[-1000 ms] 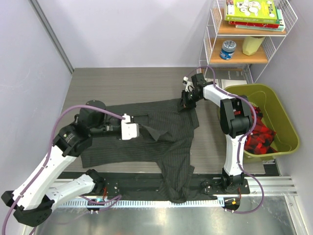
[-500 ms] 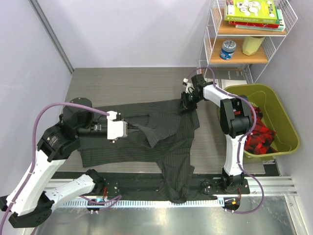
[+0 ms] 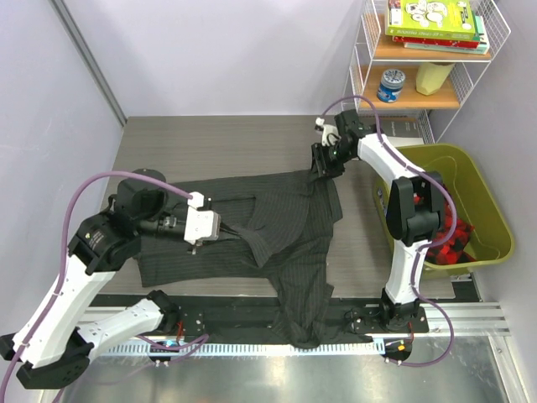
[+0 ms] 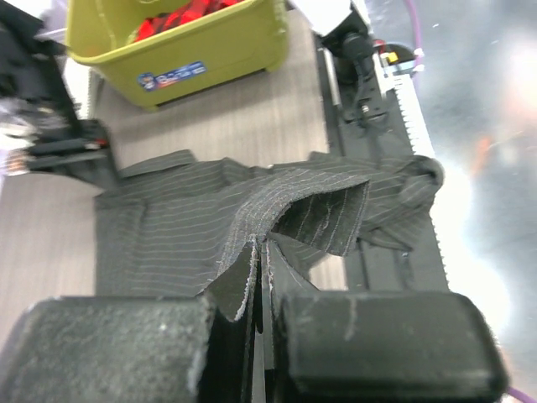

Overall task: Fold and stack the long sleeve shirts
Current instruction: Fold the shirt

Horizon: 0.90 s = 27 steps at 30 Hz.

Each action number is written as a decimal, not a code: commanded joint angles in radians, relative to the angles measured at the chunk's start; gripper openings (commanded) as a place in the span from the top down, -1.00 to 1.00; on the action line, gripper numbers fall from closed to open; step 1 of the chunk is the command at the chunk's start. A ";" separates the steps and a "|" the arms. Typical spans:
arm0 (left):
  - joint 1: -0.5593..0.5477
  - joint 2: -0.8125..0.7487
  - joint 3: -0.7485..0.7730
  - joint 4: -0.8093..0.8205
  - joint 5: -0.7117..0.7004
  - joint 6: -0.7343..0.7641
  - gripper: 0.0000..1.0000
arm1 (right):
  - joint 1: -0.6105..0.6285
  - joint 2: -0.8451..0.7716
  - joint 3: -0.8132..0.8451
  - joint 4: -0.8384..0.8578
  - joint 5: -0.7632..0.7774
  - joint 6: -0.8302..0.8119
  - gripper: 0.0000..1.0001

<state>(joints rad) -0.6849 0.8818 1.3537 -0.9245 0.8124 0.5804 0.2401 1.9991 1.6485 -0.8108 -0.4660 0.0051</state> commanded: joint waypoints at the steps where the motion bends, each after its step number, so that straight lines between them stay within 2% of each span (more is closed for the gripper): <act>1: 0.002 0.016 0.008 0.032 0.085 -0.095 1.00 | 0.034 -0.017 0.085 0.012 -0.065 -0.025 0.20; 4: 0.002 0.025 0.031 0.073 0.083 -0.137 1.00 | 0.071 0.032 0.088 0.048 -0.066 -0.008 0.33; 8: 0.002 0.031 0.059 0.076 0.053 -0.148 1.00 | 0.079 0.104 0.082 0.078 -0.013 -0.010 0.39; 12: 0.002 0.032 0.078 0.093 0.013 -0.191 1.00 | 0.074 0.165 0.066 0.082 0.059 -0.076 0.41; 18: 0.004 0.037 0.101 0.115 -0.110 -0.232 1.00 | 0.073 0.193 0.053 0.067 0.060 -0.097 0.42; 23: 0.005 0.017 0.056 0.160 -0.173 -0.255 1.00 | 0.073 0.130 0.089 0.029 0.018 -0.109 0.27; 27: 0.005 0.026 0.041 0.231 -0.339 -0.329 1.00 | 0.073 0.083 0.123 -0.004 -0.022 -0.135 0.12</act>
<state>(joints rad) -0.6849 0.9131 1.4021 -0.8104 0.6342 0.3386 0.3119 2.1941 1.7145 -0.7803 -0.4561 -0.0830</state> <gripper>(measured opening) 0.005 0.415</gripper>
